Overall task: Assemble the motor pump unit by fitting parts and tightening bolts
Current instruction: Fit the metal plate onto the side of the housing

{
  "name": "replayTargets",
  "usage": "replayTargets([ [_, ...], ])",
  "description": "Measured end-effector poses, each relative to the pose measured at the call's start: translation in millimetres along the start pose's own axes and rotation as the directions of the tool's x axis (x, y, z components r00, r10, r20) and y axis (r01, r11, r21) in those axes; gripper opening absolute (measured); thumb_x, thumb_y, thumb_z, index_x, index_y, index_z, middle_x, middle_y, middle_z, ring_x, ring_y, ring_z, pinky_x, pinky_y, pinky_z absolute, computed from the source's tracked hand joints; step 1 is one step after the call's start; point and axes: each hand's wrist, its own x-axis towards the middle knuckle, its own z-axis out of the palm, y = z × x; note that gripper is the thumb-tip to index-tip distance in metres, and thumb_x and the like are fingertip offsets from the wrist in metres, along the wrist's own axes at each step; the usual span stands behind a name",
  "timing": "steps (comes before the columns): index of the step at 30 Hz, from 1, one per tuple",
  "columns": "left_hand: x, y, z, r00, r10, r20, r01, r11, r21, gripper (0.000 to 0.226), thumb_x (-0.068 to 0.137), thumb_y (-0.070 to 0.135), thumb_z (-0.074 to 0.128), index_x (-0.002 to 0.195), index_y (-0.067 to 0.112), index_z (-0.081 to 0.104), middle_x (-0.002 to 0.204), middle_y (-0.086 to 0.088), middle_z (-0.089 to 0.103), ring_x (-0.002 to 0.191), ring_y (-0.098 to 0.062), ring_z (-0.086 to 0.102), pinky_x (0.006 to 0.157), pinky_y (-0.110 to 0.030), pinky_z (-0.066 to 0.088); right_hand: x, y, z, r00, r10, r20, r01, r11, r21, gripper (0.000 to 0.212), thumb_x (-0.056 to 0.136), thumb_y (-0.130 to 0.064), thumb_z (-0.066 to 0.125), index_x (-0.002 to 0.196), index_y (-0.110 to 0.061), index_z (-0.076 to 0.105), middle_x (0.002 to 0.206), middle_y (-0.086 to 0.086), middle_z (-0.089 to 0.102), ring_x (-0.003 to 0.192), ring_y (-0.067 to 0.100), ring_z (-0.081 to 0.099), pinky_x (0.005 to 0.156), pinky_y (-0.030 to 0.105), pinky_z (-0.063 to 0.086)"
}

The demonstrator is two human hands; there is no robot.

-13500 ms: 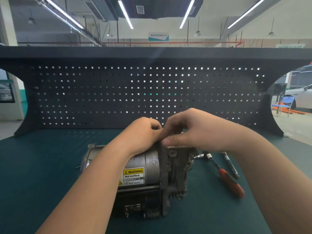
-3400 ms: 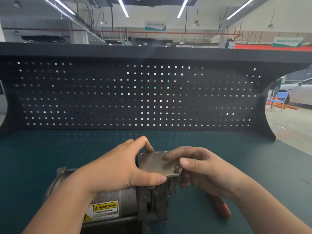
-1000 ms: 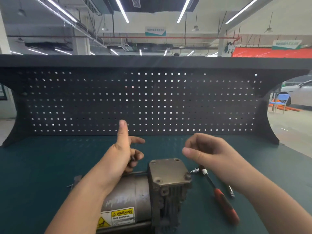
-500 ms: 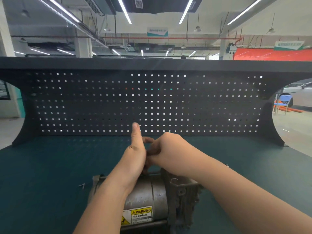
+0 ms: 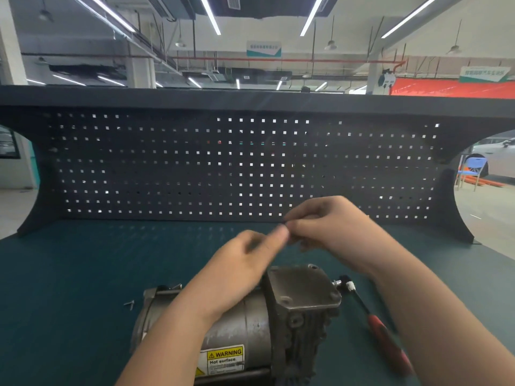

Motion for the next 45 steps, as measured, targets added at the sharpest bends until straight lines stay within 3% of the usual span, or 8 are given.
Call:
replayTargets([
  [3, -2, -2, -2, 0.985, 0.013, 0.173, -0.041, 0.986, 0.160, 0.066, 0.057, 0.074, 0.070, 0.112, 0.040, 0.060, 0.104, 0.028, 0.062, 0.092, 0.019, 0.055, 0.070, -0.001, 0.042, -7, 12, -19, 0.997, 0.036, -0.062, -0.034, 0.999, 0.035, 0.011, 0.084, 0.003, 0.065, 0.082, -0.006, 0.072, 0.080, 0.014, 0.074, 0.062, 0.008, 0.067, 0.053, 0.016, 0.050],
  [5, -2, -2, -3, 0.973, 0.018, 0.230, -0.062, 0.981, 0.183, 0.047, 0.061, 0.063, 0.078, 0.099, 0.040, 0.064, 0.095, 0.036, 0.065, 0.088, 0.023, 0.056, 0.066, 0.005, 0.038, -12, 22, -25, 0.997, 0.068, -0.047, -0.069, 0.998, -0.015, 0.010, 0.085, -0.002, 0.066, 0.084, -0.009, 0.073, 0.080, 0.009, 0.075, 0.064, 0.007, 0.067, 0.053, 0.016, 0.050],
  [10, -1, 0, -5, 0.976, 0.038, 0.214, -0.076, 0.982, 0.171, 0.059, 0.050, 0.066, 0.075, 0.102, 0.037, 0.066, 0.092, 0.044, 0.060, 0.081, 0.021, 0.058, 0.060, 0.001, 0.038, -17, 35, -26, 0.995, 0.104, -0.002, -0.104, 0.994, -0.019, 0.008, 0.084, -0.004, 0.069, 0.085, -0.010, 0.074, 0.079, 0.007, 0.075, 0.069, 0.012, 0.071, 0.059, 0.021, 0.055],
  [16, -4, 2, -3, 0.983, 0.028, 0.180, -0.062, 0.981, 0.186, 0.056, 0.048, 0.062, 0.076, 0.093, 0.030, 0.065, 0.048, 0.033, 0.053, 0.045, 0.013, 0.049, 0.042, -0.005, 0.032, -22, 39, -26, 0.997, 0.066, 0.037, -0.064, 0.996, -0.057, 0.011, 0.083, -0.005, 0.071, 0.084, -0.015, 0.076, 0.074, 0.001, 0.075, 0.065, 0.009, 0.071, 0.058, 0.013, 0.050],
  [27, -5, 2, -3, 0.986, 0.035, 0.164, -0.071, 0.974, 0.215, 0.060, 0.044, 0.069, 0.072, 0.091, 0.032, 0.066, 0.071, 0.037, 0.060, 0.056, 0.015, 0.053, 0.048, -0.004, 0.035, -24, 40, -28, 0.993, -0.075, 0.086, 0.097, 0.950, -0.297, 0.011, 0.082, -0.016, 0.076, 0.082, -0.026, 0.075, 0.078, -0.014, 0.074, 0.073, 0.000, 0.069, 0.070, 0.010, 0.051],
  [36, -4, 0, -4, 0.987, 0.015, 0.162, -0.052, 0.973, 0.225, 0.063, 0.045, 0.072, 0.071, 0.094, 0.033, 0.065, 0.067, 0.037, 0.059, 0.057, 0.015, 0.054, 0.047, -0.004, 0.035, -20, 47, -32, 0.990, 0.016, 0.142, -0.001, 0.994, -0.106, 0.010, 0.082, -0.015, 0.076, 0.086, -0.025, 0.075, 0.083, -0.008, 0.076, 0.077, 0.006, 0.072, 0.068, 0.015, 0.054],
  [41, -5, 3, -2, 0.986, 0.021, 0.168, -0.061, 0.969, 0.240, 0.057, 0.049, 0.067, 0.071, 0.092, 0.030, 0.064, 0.057, 0.035, 0.057, 0.051, 0.014, 0.051, 0.045, -0.005, 0.033, -16, 55, -23, 0.968, 0.121, 0.218, -0.186, 0.933, 0.308, 0.016, 0.071, -0.002, 0.076, 0.082, -0.004, 0.064, 0.077, 0.010, 0.070, 0.065, 0.016, 0.067, 0.061, 0.022, 0.053],
  [45, -4, 3, -2, 0.986, 0.017, 0.167, -0.057, 0.969, 0.238, 0.059, 0.048, 0.068, 0.071, 0.092, 0.031, 0.065, 0.063, 0.035, 0.059, 0.054, 0.015, 0.053, 0.047, -0.005, 0.034, -13, 62, -15, 0.951, 0.125, 0.284, -0.252, 0.846, 0.469, 0.024, 0.062, -0.007, 0.074, 0.079, -0.006, 0.057, 0.089, 0.018, 0.066, 0.070, 0.024, 0.062, 0.065, 0.029, 0.053],
])
